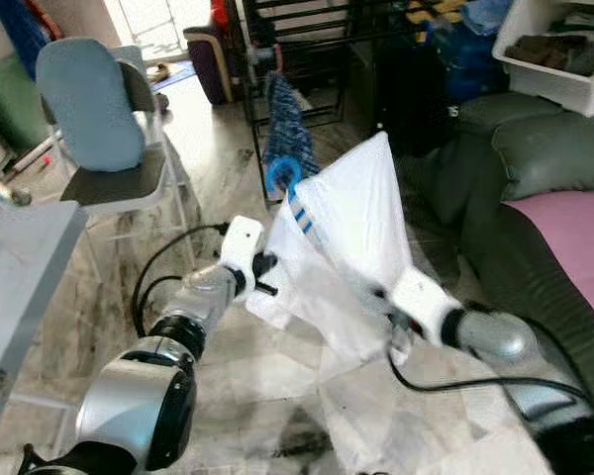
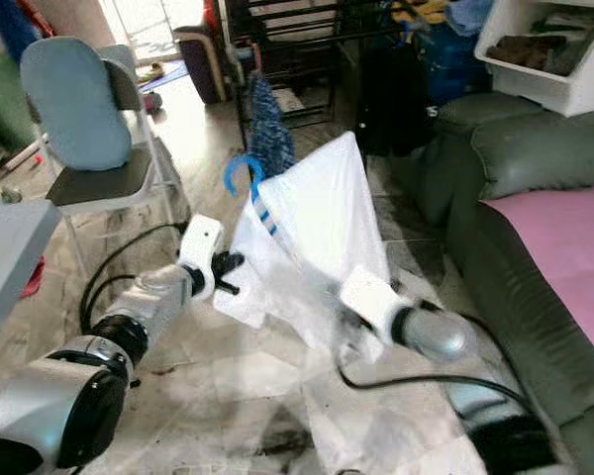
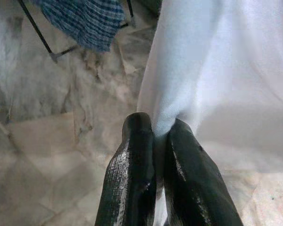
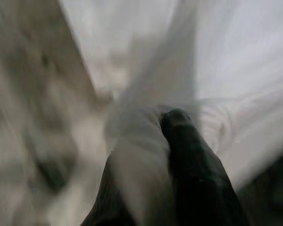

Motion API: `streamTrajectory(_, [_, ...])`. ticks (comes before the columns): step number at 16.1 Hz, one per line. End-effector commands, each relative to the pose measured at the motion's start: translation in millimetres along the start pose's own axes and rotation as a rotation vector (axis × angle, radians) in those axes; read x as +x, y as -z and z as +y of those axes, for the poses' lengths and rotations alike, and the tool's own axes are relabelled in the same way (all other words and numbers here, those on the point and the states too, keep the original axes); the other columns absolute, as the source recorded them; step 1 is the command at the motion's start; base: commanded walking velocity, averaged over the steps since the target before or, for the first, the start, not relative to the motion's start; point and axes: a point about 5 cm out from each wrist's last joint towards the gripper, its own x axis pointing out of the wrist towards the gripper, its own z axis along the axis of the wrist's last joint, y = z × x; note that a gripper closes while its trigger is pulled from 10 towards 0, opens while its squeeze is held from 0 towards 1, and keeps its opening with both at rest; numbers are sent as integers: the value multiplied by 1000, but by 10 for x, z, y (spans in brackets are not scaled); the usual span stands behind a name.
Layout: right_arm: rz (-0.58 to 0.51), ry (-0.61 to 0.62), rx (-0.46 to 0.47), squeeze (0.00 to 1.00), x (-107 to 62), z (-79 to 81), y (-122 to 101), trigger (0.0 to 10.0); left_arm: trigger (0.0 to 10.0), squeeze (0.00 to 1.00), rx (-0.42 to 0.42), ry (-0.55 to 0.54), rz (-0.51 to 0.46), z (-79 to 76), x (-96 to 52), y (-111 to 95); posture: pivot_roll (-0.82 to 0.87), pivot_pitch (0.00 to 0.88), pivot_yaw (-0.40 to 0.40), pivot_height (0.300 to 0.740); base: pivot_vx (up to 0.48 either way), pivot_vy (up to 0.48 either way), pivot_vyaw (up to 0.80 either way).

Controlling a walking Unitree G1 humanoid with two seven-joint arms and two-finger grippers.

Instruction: Hang hanger

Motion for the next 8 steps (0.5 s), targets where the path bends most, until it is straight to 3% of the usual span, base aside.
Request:
streamTrajectory(1, [42,-32,12,1000,35,132,114,10000,0,0,58,-30,-165,117,-33,-437,-228,0,60,740,0,0,0])
streamTrajectory(4, [38,-33,-28,1000,9,79,77,10000,0,0,73,-48,-148,190,-69,-370,-233,0,62,740,0,0,0])
streamTrajectory(6, [-17,-102,-46,1000,-44,80,-6,10000,0,0,142,-12,-121,205,-96,-279,-237,0,60,740,0,0,0])
streamTrajectory(8, [-86,-166,-61,1000,-128,77,-119,10000,0,0,239,36,-159,238,-148,-310,-237,0,61,740,0,0,0])
